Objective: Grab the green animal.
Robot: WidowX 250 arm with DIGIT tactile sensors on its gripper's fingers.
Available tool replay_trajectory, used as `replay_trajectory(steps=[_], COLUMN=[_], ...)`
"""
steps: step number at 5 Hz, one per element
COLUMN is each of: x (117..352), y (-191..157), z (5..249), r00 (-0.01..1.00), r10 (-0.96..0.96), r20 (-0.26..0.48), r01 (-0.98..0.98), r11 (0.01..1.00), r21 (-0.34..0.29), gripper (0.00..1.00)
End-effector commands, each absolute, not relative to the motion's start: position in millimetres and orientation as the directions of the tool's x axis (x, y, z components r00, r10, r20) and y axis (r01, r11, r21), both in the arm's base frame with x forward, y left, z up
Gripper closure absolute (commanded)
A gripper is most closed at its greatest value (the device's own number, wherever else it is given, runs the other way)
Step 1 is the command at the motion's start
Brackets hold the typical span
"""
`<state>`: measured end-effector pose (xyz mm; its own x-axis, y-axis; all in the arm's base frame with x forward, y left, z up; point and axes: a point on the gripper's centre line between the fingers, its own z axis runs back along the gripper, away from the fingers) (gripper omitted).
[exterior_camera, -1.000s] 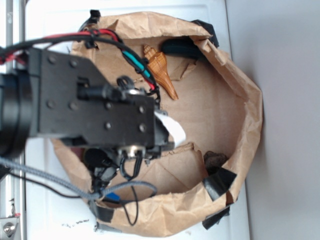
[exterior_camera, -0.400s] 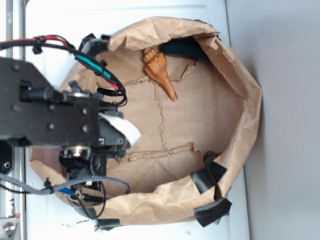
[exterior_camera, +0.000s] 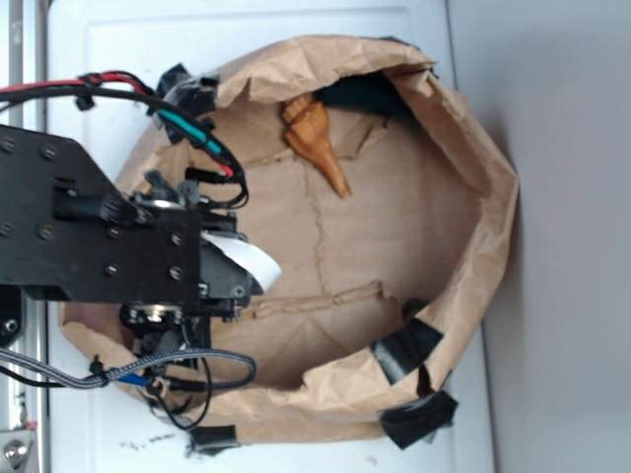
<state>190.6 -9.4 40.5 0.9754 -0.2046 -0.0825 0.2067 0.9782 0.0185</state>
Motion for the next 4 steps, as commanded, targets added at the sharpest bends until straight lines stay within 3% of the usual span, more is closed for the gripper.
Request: replay_trajectory(steps=[1, 3, 4], x=[192.8, 203.4, 212.6], y=[-22.0, -16.7, -13.0], z=[44.2, 44.1, 56.9], r00=[0.987, 0.986, 0.988], r10=[-0.152, -0.165, -0.148], r20=[-0.058, -0.028, 0.032], r01=[0.154, 0.165, 0.149], r11=[0.988, 0.986, 0.989], r21=[0.030, 0.014, -0.013], gripper=[1.00, 1.00, 1.00])
